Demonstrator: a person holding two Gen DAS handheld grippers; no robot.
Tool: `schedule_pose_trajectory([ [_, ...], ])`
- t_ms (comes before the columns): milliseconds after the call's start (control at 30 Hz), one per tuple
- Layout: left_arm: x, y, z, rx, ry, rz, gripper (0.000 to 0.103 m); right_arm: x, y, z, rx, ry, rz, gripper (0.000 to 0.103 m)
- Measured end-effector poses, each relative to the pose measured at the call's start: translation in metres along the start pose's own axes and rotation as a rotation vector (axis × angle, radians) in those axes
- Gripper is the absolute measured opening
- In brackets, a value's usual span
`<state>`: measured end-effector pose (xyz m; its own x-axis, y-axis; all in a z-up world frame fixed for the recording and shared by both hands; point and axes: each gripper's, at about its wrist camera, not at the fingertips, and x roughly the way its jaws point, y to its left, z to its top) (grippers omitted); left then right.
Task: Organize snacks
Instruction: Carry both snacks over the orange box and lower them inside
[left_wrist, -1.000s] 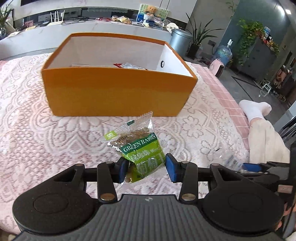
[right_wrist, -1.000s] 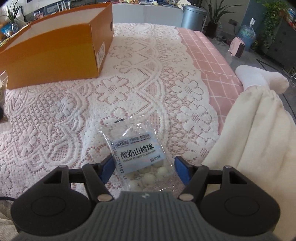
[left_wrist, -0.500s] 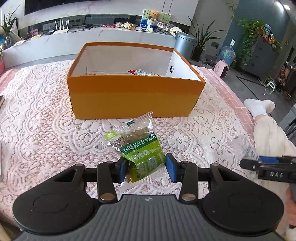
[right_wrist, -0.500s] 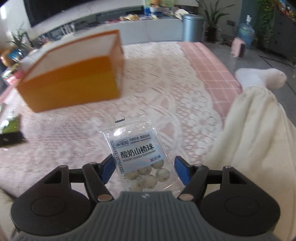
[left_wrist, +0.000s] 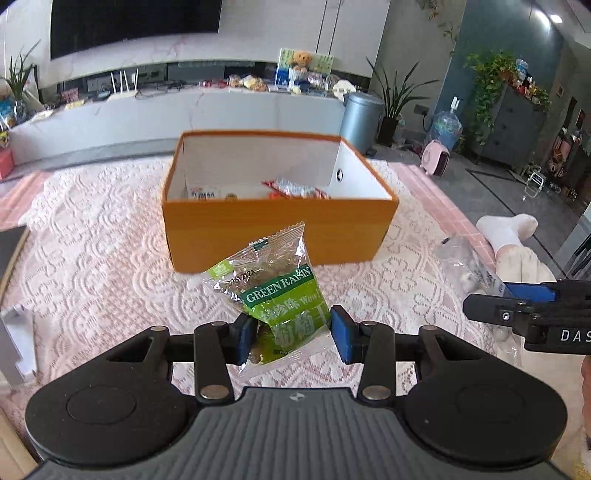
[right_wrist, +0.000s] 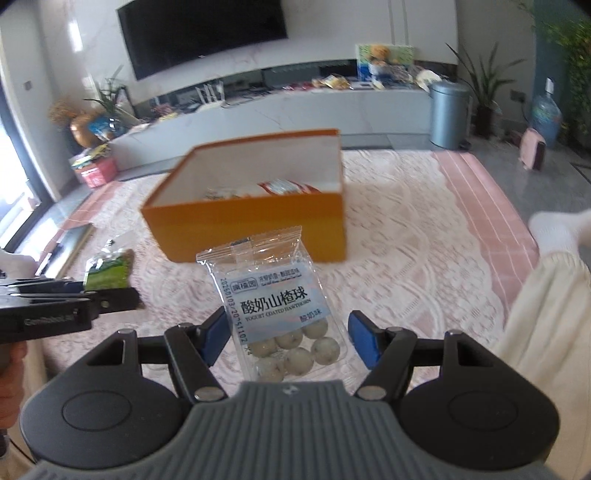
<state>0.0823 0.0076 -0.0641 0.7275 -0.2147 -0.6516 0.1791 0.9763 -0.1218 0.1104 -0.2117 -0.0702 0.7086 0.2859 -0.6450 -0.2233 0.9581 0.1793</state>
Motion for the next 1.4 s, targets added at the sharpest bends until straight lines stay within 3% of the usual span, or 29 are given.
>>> schedule_pose_trajectory([
  [300, -0.007, 0.006, 0.032, 0.056, -0.036, -0.004, 0.048, -0.008, 0.030, 0.038, -0.098, -0.042, 0.064, 0.067],
  [800, 0.012, 0.022, 0.103, 0.151, -0.094, -0.049, 0.048, 0.023, 0.051, 0.126, -0.175, -0.127, 0.120, 0.067],
  [967, 0.037, 0.030, 0.122, 0.170, -0.086, -0.075, 0.048, 0.052, 0.045, 0.151, -0.146, -0.118, 0.143, 0.067],
  [1133, 0.077, 0.044, 0.138, 0.174, -0.033, -0.115, 0.048, 0.095, 0.042, 0.170, -0.191, -0.085, 0.106, 0.067],
  [1400, 0.162, 0.040, 0.130, 0.405, 0.093, 0.010, 0.048, 0.183, 0.035, 0.185, -0.274, 0.037, 0.036, 0.067],
])
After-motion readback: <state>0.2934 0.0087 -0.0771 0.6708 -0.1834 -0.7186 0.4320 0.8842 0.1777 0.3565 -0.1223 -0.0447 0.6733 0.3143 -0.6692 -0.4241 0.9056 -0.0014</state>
